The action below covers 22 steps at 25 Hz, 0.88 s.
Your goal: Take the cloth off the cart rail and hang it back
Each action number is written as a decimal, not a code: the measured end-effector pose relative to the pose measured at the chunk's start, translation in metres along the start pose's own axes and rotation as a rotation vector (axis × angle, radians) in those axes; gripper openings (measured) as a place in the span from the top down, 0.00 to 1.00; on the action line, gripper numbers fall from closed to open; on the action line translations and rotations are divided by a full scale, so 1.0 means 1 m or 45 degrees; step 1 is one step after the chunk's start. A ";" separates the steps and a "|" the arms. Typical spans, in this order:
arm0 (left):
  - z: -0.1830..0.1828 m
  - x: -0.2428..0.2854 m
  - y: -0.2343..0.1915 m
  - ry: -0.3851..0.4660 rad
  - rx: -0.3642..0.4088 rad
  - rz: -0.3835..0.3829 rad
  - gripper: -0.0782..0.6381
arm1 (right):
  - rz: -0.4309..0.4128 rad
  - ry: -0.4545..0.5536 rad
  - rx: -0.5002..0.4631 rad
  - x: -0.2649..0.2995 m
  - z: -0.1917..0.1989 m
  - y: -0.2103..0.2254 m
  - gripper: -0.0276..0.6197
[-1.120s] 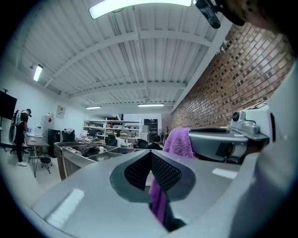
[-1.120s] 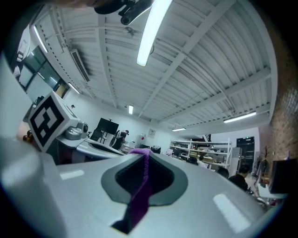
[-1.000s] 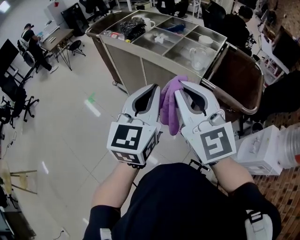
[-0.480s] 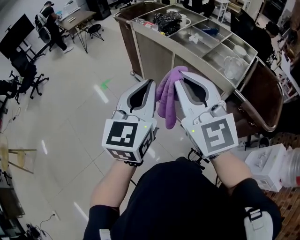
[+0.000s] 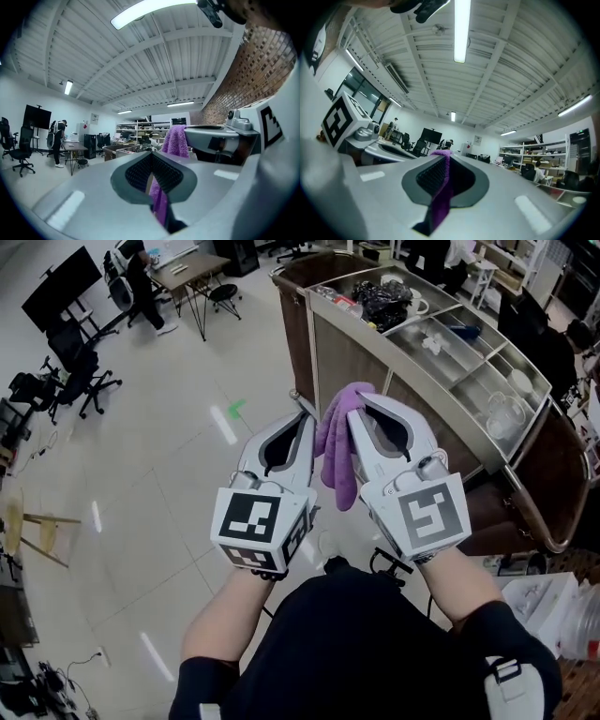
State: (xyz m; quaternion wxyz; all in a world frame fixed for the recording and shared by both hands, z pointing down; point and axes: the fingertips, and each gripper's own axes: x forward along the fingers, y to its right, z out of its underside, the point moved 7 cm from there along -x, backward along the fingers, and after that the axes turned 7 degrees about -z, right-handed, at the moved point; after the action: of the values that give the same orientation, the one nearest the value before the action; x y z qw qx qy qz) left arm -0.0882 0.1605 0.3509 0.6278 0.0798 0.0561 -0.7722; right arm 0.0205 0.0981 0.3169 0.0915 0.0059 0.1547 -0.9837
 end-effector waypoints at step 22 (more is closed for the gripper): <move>0.048 0.160 -0.150 -0.068 0.032 -0.126 0.90 | -0.130 0.013 0.056 0.202 0.059 0.085 0.94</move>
State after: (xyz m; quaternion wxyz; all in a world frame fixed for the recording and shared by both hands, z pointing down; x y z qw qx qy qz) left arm -0.2689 0.0285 0.3650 0.5892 0.0641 0.0333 -0.8048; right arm -0.1617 -0.0358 0.3388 0.0404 0.0049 0.1338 -0.9902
